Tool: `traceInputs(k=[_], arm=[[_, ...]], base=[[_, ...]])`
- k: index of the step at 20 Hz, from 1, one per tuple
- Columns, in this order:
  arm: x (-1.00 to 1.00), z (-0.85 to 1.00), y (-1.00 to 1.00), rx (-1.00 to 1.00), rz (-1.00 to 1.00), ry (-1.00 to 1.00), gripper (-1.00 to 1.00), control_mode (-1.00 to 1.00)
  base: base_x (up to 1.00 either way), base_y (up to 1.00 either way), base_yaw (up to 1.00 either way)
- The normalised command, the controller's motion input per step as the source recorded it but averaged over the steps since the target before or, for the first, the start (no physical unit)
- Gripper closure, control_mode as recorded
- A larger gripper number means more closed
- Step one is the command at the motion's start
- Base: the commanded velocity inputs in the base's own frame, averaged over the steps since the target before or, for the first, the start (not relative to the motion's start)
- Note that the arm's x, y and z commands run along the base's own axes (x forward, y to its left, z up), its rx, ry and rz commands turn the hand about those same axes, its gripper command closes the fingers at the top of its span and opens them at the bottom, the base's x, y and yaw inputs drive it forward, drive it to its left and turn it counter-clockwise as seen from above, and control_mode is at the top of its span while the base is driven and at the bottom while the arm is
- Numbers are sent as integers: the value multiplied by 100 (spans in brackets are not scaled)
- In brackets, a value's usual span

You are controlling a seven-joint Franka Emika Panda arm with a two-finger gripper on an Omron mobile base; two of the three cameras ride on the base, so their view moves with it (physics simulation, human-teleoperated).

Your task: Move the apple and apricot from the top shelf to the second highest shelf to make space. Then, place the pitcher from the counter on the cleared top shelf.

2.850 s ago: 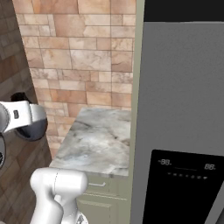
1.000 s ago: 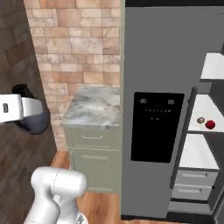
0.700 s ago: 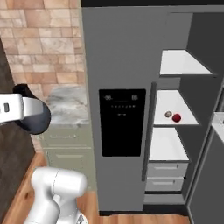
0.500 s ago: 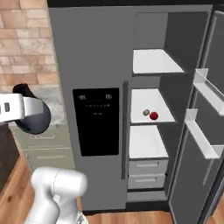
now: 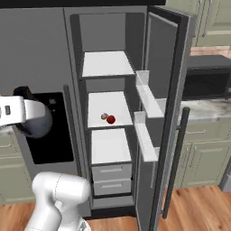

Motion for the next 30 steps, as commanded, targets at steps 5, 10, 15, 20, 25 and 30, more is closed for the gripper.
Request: traceInputs(k=[5, 10, 15, 20, 25, 30], arm=[[0, 0, 0, 0, 0, 0, 100, 100], [0, 0, 0, 0, 0, 0, 100, 100], [0, 0, 0, 0, 0, 0, 100, 100], [0, 0, 0, 0, 0, 0, 100, 100], [0, 0, 0, 0, 0, 0, 100, 100], [0, 0, 0, 0, 0, 0, 100, 100]], base=[[26, -60, -4], [32, -6, 5], [41, 0, 12], [50, -16, 10], [53, -14, 9], [51, -15, 9]])
